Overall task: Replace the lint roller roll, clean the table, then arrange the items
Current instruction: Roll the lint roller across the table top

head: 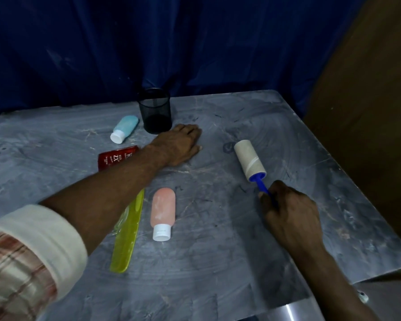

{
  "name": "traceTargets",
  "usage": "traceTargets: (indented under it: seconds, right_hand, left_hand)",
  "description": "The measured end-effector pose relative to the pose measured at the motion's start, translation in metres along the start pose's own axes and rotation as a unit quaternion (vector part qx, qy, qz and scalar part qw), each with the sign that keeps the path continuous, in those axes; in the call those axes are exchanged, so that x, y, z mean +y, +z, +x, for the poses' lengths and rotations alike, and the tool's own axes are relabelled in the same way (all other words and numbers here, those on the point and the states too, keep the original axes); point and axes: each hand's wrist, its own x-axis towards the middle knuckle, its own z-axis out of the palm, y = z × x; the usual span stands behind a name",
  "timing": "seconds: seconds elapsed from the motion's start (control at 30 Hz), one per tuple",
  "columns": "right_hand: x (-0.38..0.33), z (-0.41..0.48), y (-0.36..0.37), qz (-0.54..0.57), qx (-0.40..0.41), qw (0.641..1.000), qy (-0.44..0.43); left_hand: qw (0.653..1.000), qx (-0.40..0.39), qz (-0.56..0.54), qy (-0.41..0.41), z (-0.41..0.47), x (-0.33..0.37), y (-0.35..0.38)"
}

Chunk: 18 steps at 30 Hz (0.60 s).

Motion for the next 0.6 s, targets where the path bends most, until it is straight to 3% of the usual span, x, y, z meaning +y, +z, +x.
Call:
traceTargets:
  seconds: [0.6]
  right_hand:
    - [0.088, 0.015, -0.039, -0.004, 0.008, 0.988, 0.155]
  left_hand:
    - [1.000, 0.008, 0.027, 0.003, 0.003, 0.000, 0.001]
